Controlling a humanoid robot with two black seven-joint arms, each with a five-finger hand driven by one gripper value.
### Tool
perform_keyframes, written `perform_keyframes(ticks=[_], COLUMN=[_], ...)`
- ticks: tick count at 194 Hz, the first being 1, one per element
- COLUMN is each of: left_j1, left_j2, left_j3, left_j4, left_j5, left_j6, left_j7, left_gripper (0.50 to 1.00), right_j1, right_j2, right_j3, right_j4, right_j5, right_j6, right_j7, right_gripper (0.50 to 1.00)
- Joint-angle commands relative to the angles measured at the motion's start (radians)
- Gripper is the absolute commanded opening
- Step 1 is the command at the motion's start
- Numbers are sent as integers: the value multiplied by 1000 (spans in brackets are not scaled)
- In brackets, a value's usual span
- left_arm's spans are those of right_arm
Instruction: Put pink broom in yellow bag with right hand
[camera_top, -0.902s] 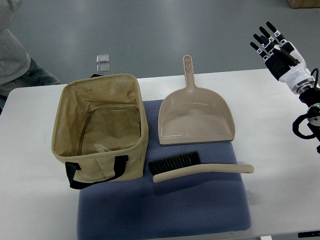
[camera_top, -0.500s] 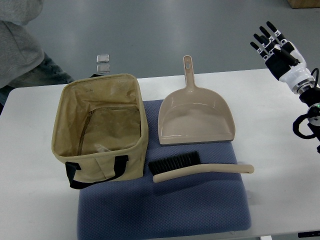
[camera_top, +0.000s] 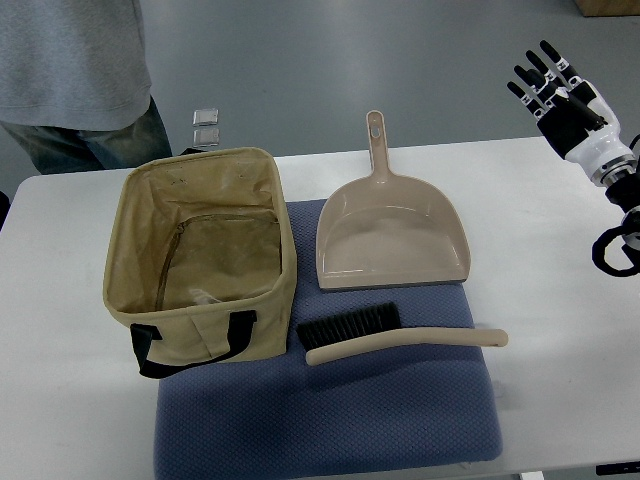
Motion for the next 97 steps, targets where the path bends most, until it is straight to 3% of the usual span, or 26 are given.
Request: perform_keyframes(ticks=[1,97], left_j1=[0,0], left_j2=[0,0], left_j3=[0,0], left_j4=[-1,-1], left_j5=[0,0], left_j6=[0,0], left_j7=[0,0], left_gripper=[1000,1000], right_j1=[0,-2], right_j2=[0,-3], right_j3=[0,38], right_j4=[1,1], right_j5=[0,-15], right_j6=[0,9], right_j7=[0,-6], right_gripper=[928,930])
